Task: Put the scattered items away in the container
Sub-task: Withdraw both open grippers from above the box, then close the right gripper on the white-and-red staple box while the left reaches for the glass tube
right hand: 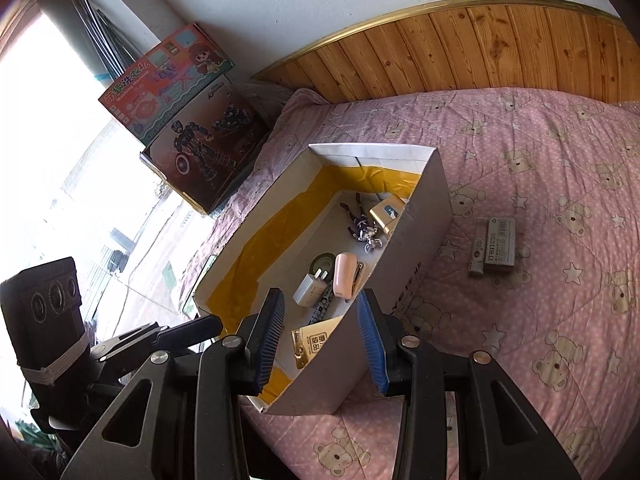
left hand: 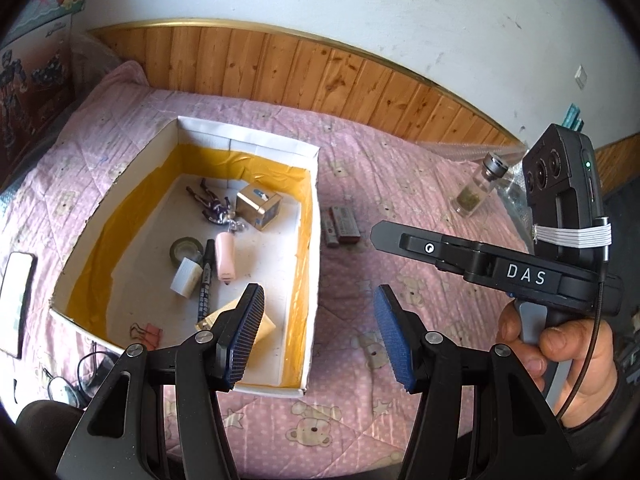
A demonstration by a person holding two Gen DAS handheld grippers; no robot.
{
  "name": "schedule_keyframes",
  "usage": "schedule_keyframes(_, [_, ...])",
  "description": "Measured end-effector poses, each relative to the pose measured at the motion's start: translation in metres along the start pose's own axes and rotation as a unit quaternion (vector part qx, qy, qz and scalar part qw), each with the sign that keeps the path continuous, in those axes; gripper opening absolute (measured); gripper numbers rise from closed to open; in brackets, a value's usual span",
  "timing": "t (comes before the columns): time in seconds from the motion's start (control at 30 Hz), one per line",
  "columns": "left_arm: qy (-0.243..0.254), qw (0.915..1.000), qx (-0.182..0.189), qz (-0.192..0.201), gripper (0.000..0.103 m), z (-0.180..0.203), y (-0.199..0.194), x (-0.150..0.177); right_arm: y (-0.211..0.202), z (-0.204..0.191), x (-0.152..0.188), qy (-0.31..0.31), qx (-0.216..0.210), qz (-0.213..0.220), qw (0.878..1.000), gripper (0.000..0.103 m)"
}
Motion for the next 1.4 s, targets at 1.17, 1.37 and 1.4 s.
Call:
schedule_keyframes(1.17, [0.052, 0.9936, 0.058, -0.082, 0.060, 0.087, 0.100, 0.000, 0.105, 0.177, -0.038, -0.003, 0.165, -0.056, 0.985, 0.040])
schedule_keyframes(1.37, [0.045, 0.9930, 0.058, -0.092, 0.060, 0.084, 0.124, -0.010, 0.129, 0.188, -0.036, -0.048, 0.159, -0.065, 0.984, 0.047])
schedule_keyframes(1.4, [0.043, 0.9931, 0.055, -0.094, 0.060, 0.083, 0.130, -0.013, 0.128, 0.187, -0.036, -0.049, 0.158, -0.069, 0.984, 0.043])
Point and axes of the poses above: each gripper's, at about its wrist camera, not at the fingertips, and y roughly the way its jaws point, z to its right, x to its underside, the point moved 5 cm from there along y, roughly the way its jaws point, and after that the axes turned 2 degrees about -z, right-handed, at the moved point
